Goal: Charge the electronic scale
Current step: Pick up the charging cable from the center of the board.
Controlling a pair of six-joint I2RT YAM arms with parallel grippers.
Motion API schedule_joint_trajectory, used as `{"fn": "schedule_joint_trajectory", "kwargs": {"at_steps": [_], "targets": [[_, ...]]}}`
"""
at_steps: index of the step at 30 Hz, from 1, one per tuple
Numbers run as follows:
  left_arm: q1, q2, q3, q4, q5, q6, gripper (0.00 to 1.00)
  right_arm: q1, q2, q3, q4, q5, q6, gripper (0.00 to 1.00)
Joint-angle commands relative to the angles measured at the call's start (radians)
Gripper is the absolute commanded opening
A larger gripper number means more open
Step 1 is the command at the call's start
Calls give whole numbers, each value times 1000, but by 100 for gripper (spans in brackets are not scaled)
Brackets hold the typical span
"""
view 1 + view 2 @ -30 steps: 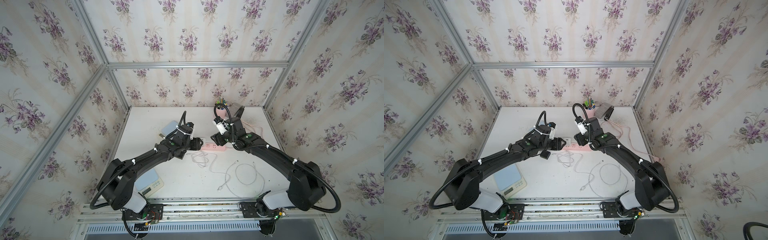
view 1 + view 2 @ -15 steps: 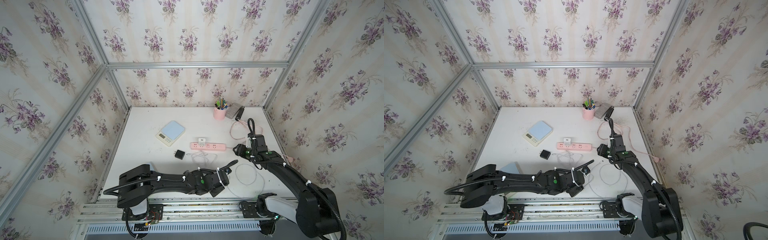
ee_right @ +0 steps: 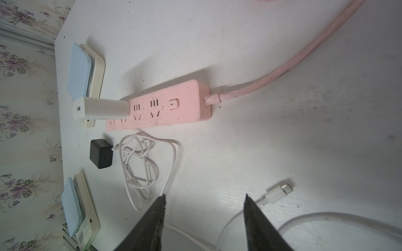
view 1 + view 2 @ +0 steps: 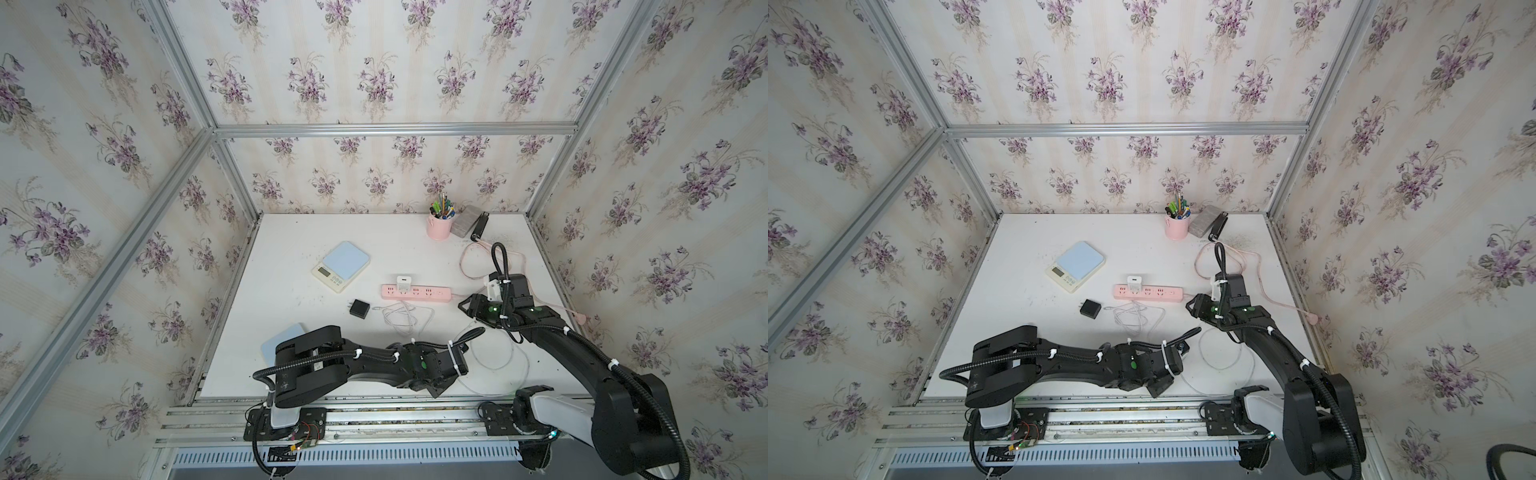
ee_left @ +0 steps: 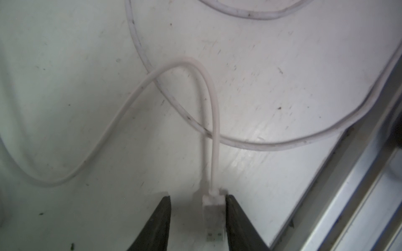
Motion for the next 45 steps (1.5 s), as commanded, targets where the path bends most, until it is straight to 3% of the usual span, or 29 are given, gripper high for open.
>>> {"fn": "schedule_joint_trajectory", "kwargs": {"at_steps": [1,6,13,18,28,30,33,36,38,40,43,45], "targets": [[15,11,-7,5,55,-4,32,2,-32,-30,-4,-58,65,57],[34,-10,-23,24,86,-4,22,2,-110,-109,12,-139,178,57],[93,-118,-68,25,97,13,16,2,-196,-130,-67,-225,260,57],[148,-201,-89,24,103,26,10,18,-238,-138,-18,-308,379,56],[209,-266,-68,26,87,50,8,208,-77,-42,103,-348,444,55],[212,-260,-58,27,77,53,8,223,-44,-35,120,-359,438,49],[212,-268,-35,22,77,61,8,225,12,-14,163,-376,443,33],[211,-288,-33,23,77,64,8,226,82,45,179,-362,428,5],[213,-298,-32,21,86,68,9,227,134,92,217,-422,406,0],[222,-314,-40,21,86,64,15,228,168,161,185,-448,349,0],[246,-369,-74,37,67,43,60,226,172,252,144,-438,254,0],[265,-432,-123,86,74,47,67,225,173,305,133,-449,191,0]]}}
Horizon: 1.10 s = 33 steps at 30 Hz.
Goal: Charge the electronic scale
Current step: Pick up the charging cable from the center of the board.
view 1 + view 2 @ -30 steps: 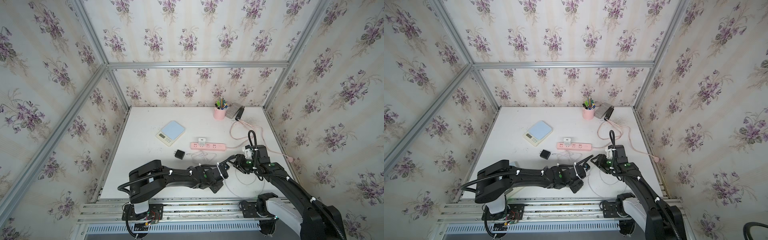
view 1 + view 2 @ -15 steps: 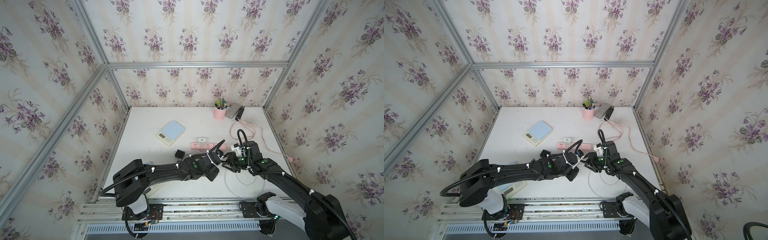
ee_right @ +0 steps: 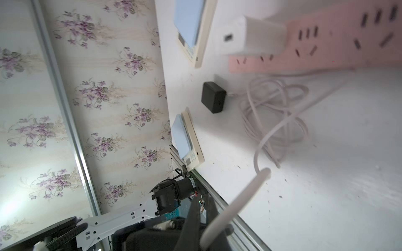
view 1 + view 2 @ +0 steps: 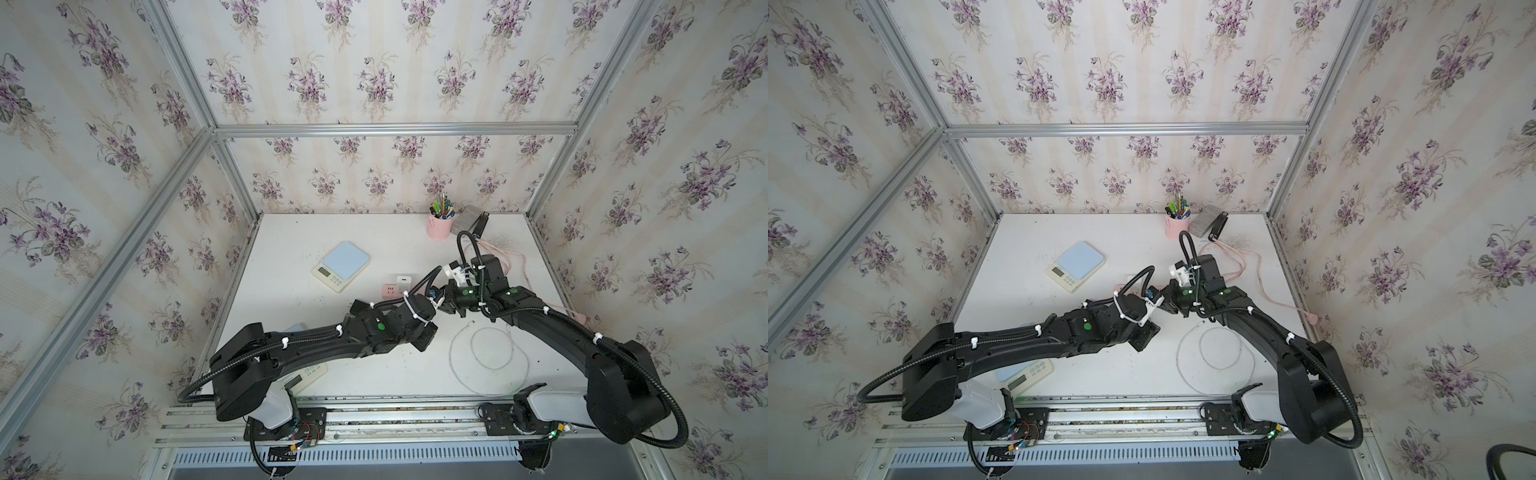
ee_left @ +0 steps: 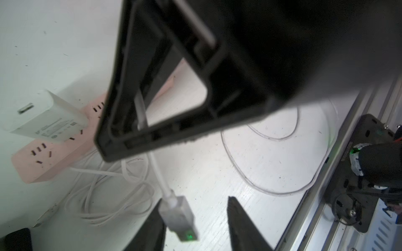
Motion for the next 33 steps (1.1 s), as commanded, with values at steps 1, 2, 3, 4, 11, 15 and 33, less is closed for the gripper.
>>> {"fn": "schedule_joint_trajectory", "kwargs": {"at_steps": [1,2,3,4,11,15,33], "targets": [[33,-80,-70,71,33,2,69,1,6,80,11,-32,-138,0],[54,-143,-107,114,72,0,69,1,10,104,-2,-26,-154,0],[74,-174,-139,151,107,-6,69,0,12,120,-8,-19,-160,0],[94,-210,-178,196,131,-5,69,0,13,129,2,-22,-162,0],[185,-378,-379,420,176,21,62,0,-5,140,57,-54,-154,0],[232,-353,-358,449,343,7,50,0,-21,140,98,-111,-174,0],[291,-235,-319,616,560,-109,38,0,-31,161,97,-219,-242,0]]}}
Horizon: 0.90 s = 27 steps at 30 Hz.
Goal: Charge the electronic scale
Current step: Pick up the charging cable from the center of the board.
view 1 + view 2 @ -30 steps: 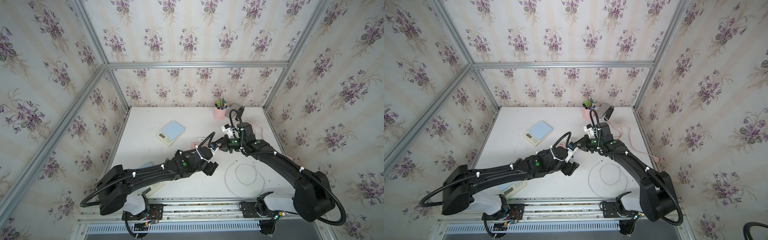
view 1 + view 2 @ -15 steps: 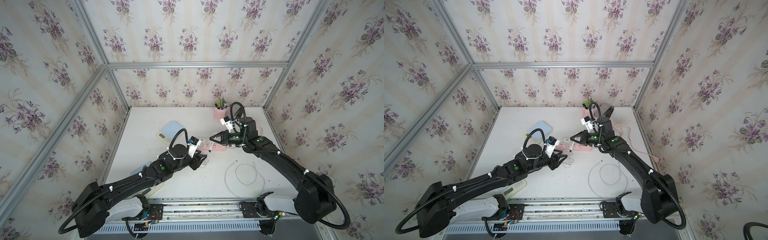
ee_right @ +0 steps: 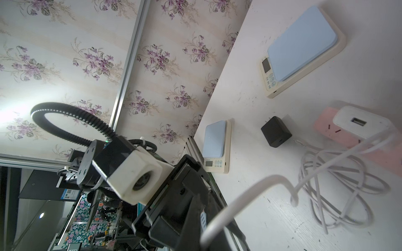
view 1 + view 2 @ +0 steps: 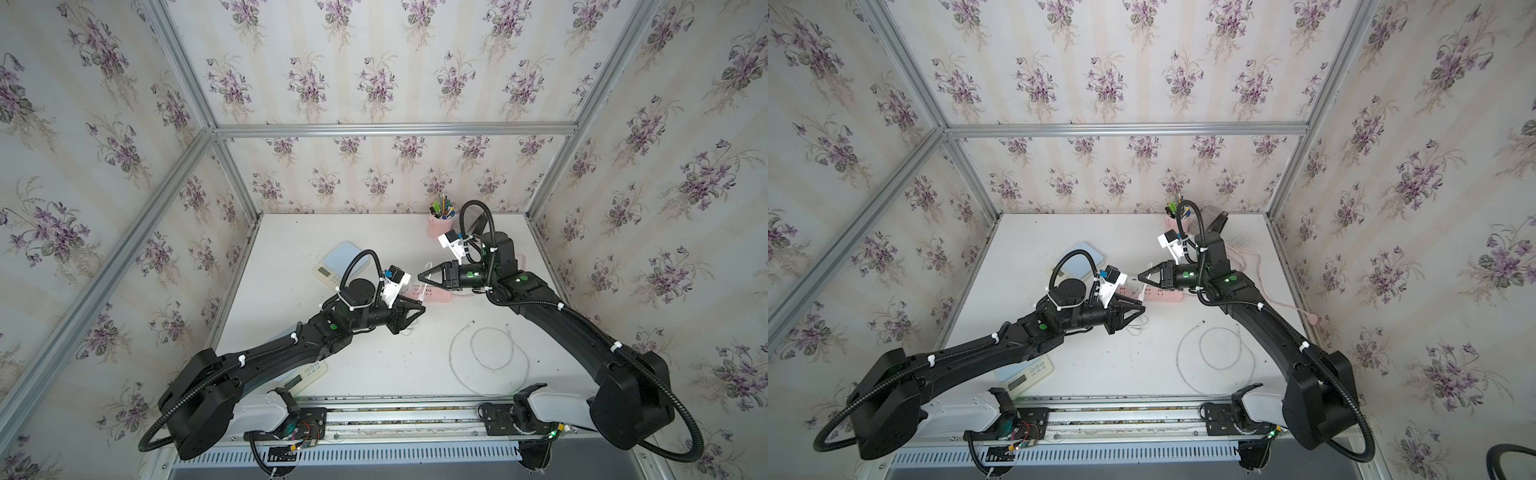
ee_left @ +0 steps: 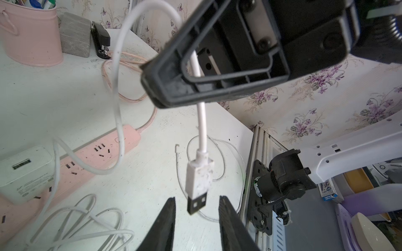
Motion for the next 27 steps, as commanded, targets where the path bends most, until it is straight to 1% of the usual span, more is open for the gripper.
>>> {"fn": "schedule_joint_trajectory", "kwargs": {"at_steps": [1,4,9,13,16,20,21,22,24,25,27], "targets": [[7,-1,9,53,21,-11,39,0,-1,6,43,-44,-15,0],[14,1,17,50,27,-11,36,0,1,3,51,-49,-7,0],[22,11,33,40,71,-15,21,0,4,3,61,-49,2,0],[23,19,35,30,88,-24,14,0,3,7,65,-48,5,0],[27,17,35,27,96,-37,9,0,3,8,48,-49,-18,0],[39,-1,38,18,108,-42,2,0,0,9,-10,-72,-83,10],[42,-8,39,13,111,-42,0,0,-2,9,-27,-77,-100,14],[47,-13,40,9,115,-43,0,0,-5,8,-38,-86,-113,21],[59,-24,41,6,132,-50,0,0,-16,7,-61,-113,-155,40],[66,-29,41,7,143,-55,0,0,-23,6,-69,-125,-178,44],[83,-37,47,6,178,-68,0,0,-44,1,-76,-147,-231,46]]}}
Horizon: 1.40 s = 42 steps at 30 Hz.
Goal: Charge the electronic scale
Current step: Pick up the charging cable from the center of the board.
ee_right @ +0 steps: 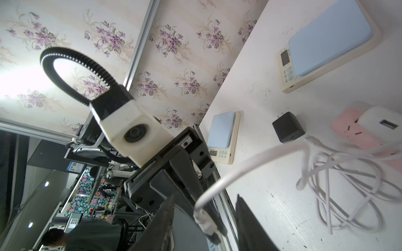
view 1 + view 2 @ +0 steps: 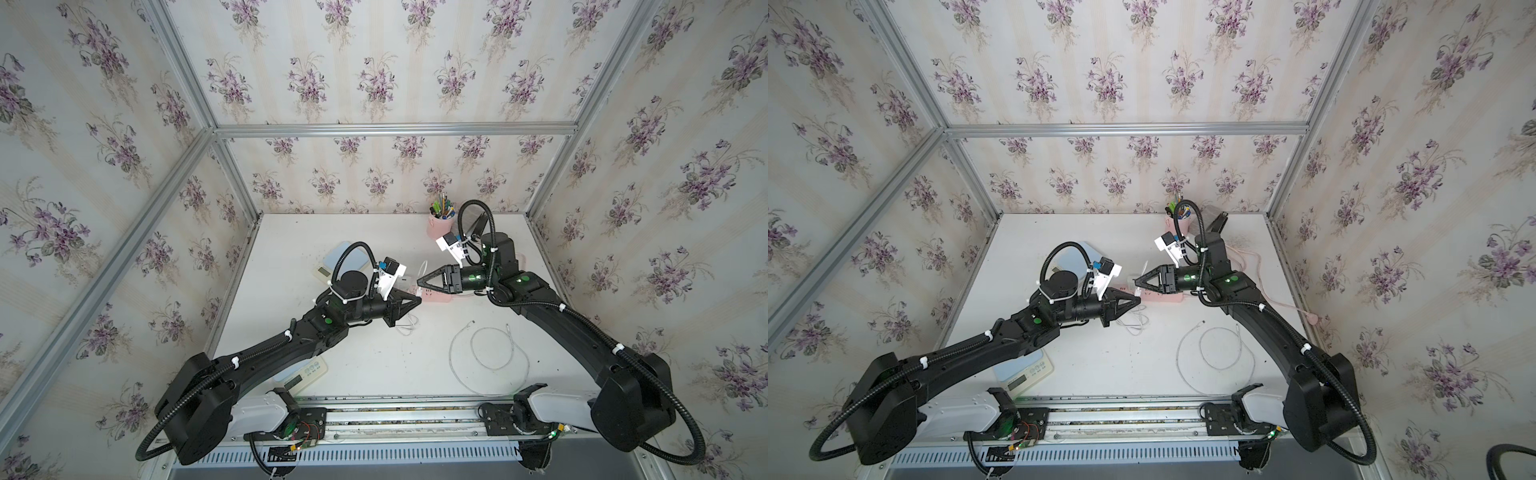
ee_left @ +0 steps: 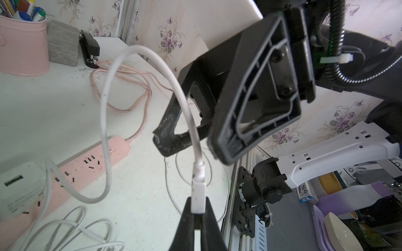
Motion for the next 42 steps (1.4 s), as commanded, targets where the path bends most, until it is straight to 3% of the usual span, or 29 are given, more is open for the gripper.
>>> {"fn": "schedule_joint_trajectory", "kwargs": {"at_steps": [1,6,20,26,31,35,36,38,39,42], "targets": [[20,-12,15,11,68,-21,0,0,-32,-4,-25,-66,-118,45],[38,-19,41,-27,132,-24,0,0,-73,-20,32,-81,-160,30],[38,4,72,-34,224,-51,0,9,-37,13,-39,-107,-262,38],[39,17,87,-35,248,-57,0,27,-43,11,-47,-201,-325,27],[39,18,91,-36,265,-60,0,28,-62,15,-86,-186,-394,2],[40,12,89,-63,261,-46,0,28,-66,17,-83,-151,-407,0],[39,3,87,-87,238,-31,3,28,-66,19,-83,-135,-414,0],[41,-29,86,-166,175,22,39,29,-74,25,-96,-61,-451,0],[47,-54,89,-216,140,53,50,29,-81,27,-109,-3,-485,0],[101,-125,62,-293,56,81,59,39,-97,22,-104,186,-583,0]]}}
